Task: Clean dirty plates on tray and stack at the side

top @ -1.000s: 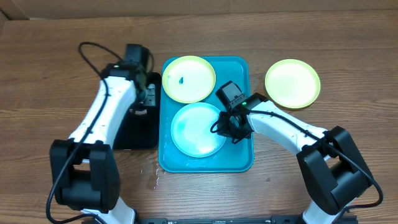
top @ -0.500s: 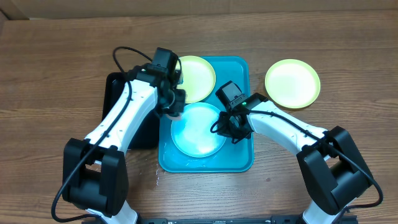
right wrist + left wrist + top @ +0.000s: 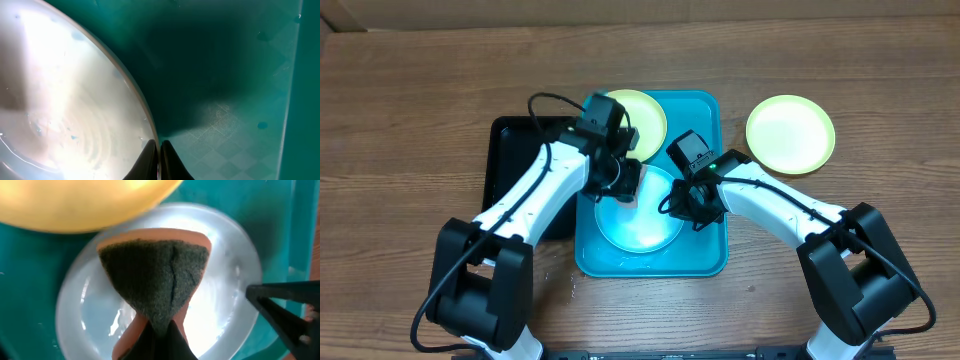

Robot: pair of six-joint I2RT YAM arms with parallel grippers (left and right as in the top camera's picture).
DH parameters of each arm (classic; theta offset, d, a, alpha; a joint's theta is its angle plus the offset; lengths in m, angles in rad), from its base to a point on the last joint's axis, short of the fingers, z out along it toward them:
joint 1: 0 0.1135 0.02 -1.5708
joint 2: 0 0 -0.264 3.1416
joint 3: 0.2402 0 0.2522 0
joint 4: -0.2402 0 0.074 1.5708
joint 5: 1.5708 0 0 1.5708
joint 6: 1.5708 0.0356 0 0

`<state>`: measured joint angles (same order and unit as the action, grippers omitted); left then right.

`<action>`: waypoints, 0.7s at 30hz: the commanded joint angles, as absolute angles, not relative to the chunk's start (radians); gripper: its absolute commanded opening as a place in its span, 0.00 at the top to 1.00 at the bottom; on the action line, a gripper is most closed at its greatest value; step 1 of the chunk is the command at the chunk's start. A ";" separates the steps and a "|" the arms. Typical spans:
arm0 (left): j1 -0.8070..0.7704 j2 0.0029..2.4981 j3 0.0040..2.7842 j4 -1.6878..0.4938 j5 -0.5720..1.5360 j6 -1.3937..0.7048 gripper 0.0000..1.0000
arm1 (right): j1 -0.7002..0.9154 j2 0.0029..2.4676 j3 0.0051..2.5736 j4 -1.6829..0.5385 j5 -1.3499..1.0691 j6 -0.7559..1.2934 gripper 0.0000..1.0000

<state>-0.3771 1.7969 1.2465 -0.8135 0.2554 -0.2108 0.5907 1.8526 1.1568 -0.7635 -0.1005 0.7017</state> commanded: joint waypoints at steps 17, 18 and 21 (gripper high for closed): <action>-0.427 1.792 1.106 -0.708 0.109 -0.348 0.96 | 0.596 1.843 1.151 -0.752 -0.099 0.704 0.96; -0.427 1.800 1.106 -0.706 0.118 -0.348 0.96 | 0.596 1.843 1.151 -0.752 -0.099 0.704 0.96; -0.427 1.836 1.106 -0.700 0.189 -0.347 0.96 | 0.596 1.843 1.151 -0.753 -0.099 0.704 0.96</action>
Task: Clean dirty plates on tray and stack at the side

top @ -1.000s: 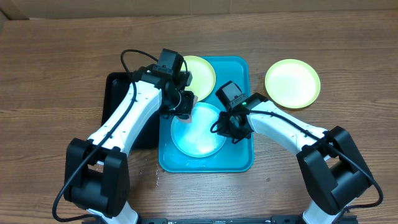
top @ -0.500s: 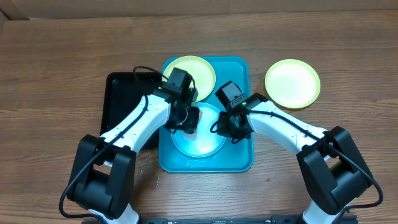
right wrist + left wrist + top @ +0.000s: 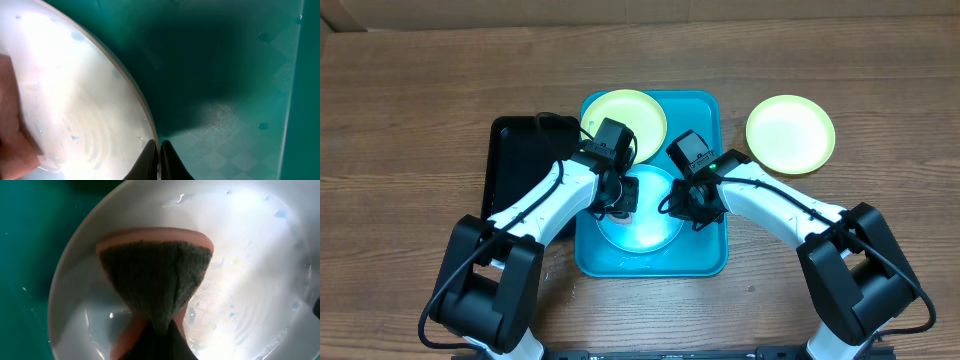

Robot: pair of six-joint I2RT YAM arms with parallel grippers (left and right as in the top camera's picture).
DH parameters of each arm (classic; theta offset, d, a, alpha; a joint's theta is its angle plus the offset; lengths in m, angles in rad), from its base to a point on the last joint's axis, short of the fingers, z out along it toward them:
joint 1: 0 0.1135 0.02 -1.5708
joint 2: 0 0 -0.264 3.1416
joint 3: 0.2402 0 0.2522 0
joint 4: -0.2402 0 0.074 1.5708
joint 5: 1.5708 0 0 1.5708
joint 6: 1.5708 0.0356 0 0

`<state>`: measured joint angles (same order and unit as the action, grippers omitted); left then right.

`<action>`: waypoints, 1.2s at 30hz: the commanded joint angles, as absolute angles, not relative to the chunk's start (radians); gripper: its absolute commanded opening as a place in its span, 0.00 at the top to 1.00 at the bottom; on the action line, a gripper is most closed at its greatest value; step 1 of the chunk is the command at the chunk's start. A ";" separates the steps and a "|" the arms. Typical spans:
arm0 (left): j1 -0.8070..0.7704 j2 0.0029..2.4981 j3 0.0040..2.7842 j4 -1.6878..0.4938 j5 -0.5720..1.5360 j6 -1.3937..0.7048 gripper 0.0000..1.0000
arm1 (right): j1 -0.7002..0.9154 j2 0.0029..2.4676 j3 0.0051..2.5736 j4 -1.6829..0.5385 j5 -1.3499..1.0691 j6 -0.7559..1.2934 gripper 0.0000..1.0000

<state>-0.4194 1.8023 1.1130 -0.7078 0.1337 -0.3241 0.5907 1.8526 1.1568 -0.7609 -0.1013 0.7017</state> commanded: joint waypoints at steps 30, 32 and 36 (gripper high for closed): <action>-0.384 1.799 1.207 -0.863 0.100 -0.247 0.96 | 0.618 1.843 1.151 -0.749 -0.099 0.704 0.96; -0.400 1.799 1.177 -0.838 0.096 -0.260 0.96 | 0.618 1.843 1.151 -0.750 -0.099 0.704 0.96; -0.426 1.801 1.114 -0.763 0.097 -0.282 0.96 | 0.618 1.843 1.151 -0.749 -0.102 0.704 0.96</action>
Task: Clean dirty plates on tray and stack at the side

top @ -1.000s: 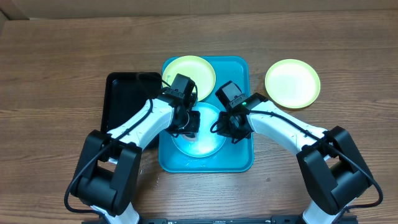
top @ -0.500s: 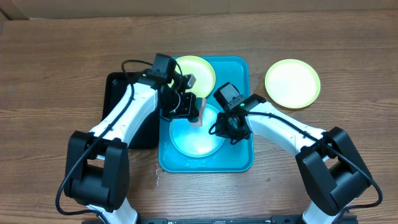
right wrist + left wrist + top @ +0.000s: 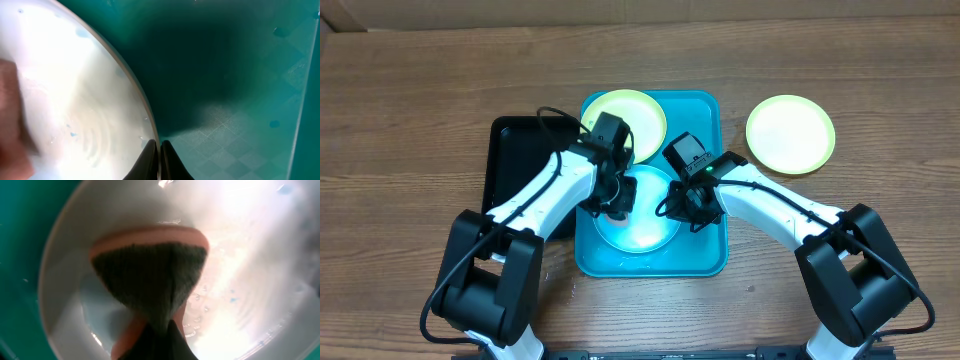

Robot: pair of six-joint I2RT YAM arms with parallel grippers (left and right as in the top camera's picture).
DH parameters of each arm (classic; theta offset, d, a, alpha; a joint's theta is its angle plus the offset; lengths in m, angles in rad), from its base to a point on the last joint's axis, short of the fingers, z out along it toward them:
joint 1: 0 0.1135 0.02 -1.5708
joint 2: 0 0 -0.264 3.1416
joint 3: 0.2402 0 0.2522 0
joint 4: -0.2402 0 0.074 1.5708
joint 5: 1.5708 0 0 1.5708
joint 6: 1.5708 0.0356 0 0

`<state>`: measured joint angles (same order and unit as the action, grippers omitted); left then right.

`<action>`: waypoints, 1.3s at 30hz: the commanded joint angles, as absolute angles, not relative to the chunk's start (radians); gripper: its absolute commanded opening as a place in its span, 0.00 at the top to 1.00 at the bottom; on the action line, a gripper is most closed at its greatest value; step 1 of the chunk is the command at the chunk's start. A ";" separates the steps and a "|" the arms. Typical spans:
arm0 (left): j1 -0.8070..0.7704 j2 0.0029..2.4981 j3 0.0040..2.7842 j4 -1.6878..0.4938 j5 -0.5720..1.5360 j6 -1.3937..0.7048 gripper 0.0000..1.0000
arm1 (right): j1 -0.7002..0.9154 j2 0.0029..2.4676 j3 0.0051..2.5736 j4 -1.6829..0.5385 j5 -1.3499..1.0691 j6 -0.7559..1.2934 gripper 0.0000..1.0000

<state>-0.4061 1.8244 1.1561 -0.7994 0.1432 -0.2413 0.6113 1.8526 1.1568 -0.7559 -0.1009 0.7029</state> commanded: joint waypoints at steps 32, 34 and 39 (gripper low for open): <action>-0.108 1.573 1.201 -0.929 -0.222 -0.287 0.96 | 0.618 1.843 1.151 -0.748 -0.102 0.704 0.96; -0.105 1.599 1.171 -0.903 -0.220 -0.289 0.96 | 0.618 1.843 1.151 -0.748 -0.102 0.704 0.96; -0.105 1.694 1.120 -0.863 -0.222 -0.281 0.96 | 0.618 1.843 1.151 -0.748 -0.097 0.703 0.96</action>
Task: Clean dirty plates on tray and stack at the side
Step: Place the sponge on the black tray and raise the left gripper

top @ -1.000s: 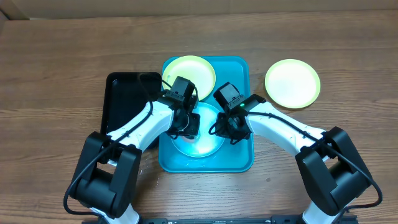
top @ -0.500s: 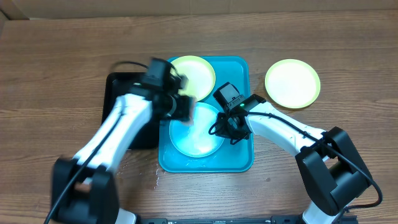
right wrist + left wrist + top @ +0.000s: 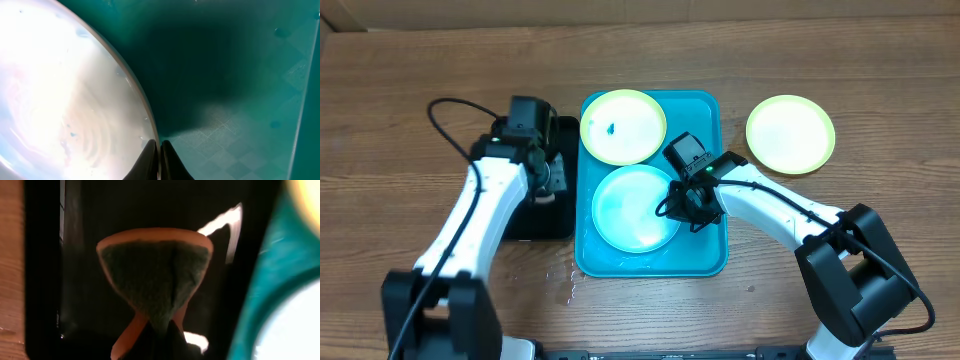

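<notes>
A teal tray [image 3: 705, 255] holds a pale blue-white plate [image 3: 633, 208] in front and a yellow-green plate [image 3: 623, 126] with a small blue speck behind it. My right gripper [image 3: 682, 208] is shut on the pale plate's right rim [image 3: 145, 120]. My left gripper [image 3: 548, 180] hangs over the black tray [image 3: 510, 215], shut on an orange sponge with a dark green scouring face [image 3: 154, 275]. A second yellow-green plate [image 3: 790, 133] lies on the table right of the teal tray.
The black tray [image 3: 75, 255] sits against the teal tray's left edge [image 3: 260, 287]. The wooden table [image 3: 400, 120] stretches around both trays. A black cable [image 3: 450, 115] loops from the left arm.
My left gripper, with the sponge, has moved from the pale plate leftward to above the black tray. The right gripper still pinches the pale plate's rim.
The left gripper held the sponge over the pale plate near the back yellow-green plate, then lay on the pale plate at two moments in slightly different spots. Now the sponge is over the black tray. The right gripper held the plate's rim throughout.
</notes>
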Robot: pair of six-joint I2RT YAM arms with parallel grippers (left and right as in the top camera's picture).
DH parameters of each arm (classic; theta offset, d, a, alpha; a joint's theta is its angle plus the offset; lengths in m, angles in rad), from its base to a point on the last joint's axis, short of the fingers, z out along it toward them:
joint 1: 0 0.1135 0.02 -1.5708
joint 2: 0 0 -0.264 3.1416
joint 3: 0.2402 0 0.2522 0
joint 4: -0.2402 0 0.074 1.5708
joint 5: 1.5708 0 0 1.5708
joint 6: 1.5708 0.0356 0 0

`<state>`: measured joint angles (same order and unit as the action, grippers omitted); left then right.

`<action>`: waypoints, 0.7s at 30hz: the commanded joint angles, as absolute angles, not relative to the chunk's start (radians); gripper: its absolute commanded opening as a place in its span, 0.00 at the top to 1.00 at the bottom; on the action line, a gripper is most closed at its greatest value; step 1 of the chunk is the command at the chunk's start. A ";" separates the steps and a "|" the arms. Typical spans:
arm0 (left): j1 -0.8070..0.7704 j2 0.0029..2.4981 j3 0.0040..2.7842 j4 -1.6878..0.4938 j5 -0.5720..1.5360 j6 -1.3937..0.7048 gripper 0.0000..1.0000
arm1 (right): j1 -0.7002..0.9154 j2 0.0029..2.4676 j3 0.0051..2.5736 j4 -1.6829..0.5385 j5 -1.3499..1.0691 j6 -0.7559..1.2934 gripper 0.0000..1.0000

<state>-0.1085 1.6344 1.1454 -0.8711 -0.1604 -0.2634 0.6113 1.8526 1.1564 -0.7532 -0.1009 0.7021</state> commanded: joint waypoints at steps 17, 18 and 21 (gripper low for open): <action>-0.105 1.718 1.534 -1.146 -0.167 -0.311 0.00 | 0.618 1.843 1.151 -0.744 -0.090 0.704 0.79; -0.104 1.710 1.580 -1.169 -0.158 -0.311 0.00 | 0.618 1.843 1.151 -0.744 -0.090 0.704 0.76; -0.096 1.672 1.699 -1.226 -0.155 -0.322 0.00 | 0.618 1.843 1.150 -0.735 -0.090 0.704 0.71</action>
<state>-0.1085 1.7321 1.5898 -1.1934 -0.1795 -0.2928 0.6113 1.8526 1.1557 -0.7452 -0.0975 0.7036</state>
